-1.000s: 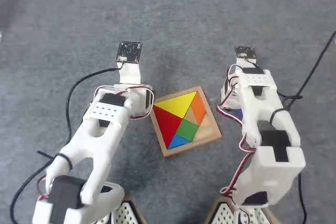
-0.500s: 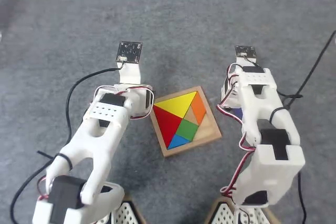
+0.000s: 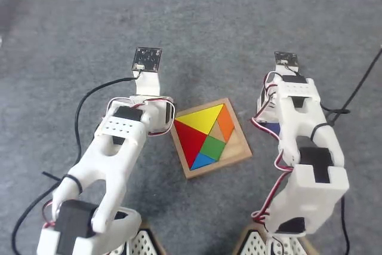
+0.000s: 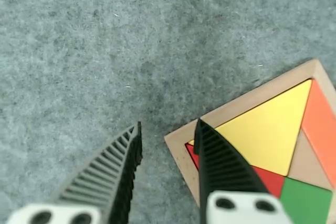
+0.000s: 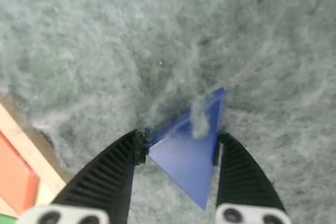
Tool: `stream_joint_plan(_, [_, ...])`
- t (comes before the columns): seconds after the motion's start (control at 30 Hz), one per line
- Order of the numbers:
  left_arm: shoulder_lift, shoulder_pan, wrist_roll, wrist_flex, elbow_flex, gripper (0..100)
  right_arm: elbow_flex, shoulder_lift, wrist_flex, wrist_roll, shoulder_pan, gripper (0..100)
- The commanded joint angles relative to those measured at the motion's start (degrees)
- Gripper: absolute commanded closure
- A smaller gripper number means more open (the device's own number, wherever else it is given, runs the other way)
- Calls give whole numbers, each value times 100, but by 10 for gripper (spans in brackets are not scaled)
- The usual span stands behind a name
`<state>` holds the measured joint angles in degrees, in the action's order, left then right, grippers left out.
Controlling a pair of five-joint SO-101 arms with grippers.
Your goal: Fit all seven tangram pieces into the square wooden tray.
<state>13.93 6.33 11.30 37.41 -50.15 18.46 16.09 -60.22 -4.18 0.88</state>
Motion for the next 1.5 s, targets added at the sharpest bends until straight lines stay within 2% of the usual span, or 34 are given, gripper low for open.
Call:
stream_joint_plan(0.0, [229,35,-62,-97,22,838,-352,-110,-277,440,4,873])
stream_joint_plan(0.33, [229,35,-62,-105,22,838,-2048,-541,-2009,3033,611,873])
stream_joint_plan(0.47, [229,0,-62,-114,22,838,-2567,-541,-2580,4484,1402,873])
stream_joint_plan(0.67, [229,-123,-53,-114,22,838,-2708,-532,-3275,7059,2800,873])
stream_joint_plan(0.83, [255,-589,-9,-114,75,838,-2646,-400,-3626,8712,3169,874])
stream_joint_plan(0.97, [281,-897,316,-88,127,838,-2409,66,-3626,9187,3160,874])
stream_joint_plan(1.23, [290,-1890,1407,70,426,836,-2365,532,-3503,9468,3125,912])
stream_joint_plan(1.47, [290,-1996,1477,79,479,836,-2338,549,-3547,10391,2730,904])
